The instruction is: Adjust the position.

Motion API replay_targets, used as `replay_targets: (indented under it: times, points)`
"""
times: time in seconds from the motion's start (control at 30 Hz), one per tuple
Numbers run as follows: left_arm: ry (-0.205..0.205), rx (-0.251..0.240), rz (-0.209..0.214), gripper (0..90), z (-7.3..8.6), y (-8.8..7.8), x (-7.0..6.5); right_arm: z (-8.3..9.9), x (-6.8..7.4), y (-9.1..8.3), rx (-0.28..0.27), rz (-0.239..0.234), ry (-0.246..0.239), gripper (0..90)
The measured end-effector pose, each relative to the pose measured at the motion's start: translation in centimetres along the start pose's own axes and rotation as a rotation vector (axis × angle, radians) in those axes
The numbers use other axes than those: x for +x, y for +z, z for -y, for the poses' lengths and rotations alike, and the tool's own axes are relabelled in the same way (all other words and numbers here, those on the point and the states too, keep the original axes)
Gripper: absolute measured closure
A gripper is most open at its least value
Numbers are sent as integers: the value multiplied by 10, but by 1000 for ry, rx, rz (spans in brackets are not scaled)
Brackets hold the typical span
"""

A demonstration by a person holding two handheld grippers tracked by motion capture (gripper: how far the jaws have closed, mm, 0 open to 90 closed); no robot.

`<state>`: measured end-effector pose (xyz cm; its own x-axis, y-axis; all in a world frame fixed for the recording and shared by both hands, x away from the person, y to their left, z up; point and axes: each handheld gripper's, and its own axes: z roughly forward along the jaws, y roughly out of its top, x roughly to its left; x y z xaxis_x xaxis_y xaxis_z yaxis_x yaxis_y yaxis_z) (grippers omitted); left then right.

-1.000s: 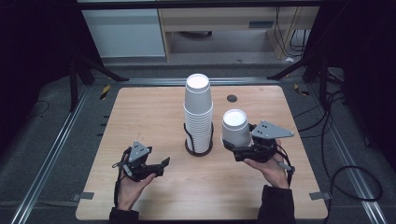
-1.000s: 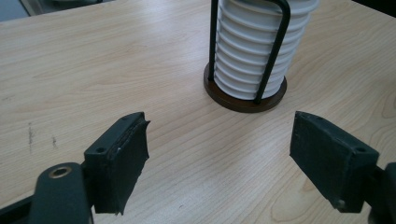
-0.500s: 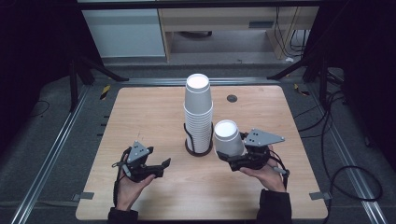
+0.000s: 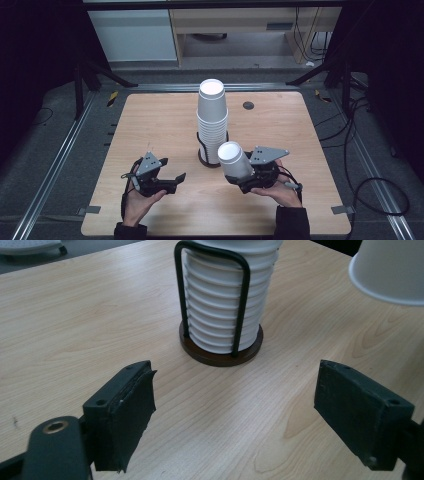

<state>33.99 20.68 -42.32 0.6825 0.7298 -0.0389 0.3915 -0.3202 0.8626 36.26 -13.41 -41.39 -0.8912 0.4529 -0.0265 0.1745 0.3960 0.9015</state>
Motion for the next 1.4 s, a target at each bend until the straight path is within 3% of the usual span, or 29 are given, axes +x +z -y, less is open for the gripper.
replay_targets:
  times: [0.63,0.77,1.13,1.4]
  points:
    - [80,-13,151,133,-15,1,-14,10,4,27,56,-115,-19,141]
    - [89,-12,161,128,-17,1,-16,10,5,31,65,-127,-22,141]
    - [89,-32,231,112,-24,2,-20,8,9,46,82,-157,-40,141]
    - [93,-26,257,106,-27,7,-25,6,12,53,81,-174,-45,144]
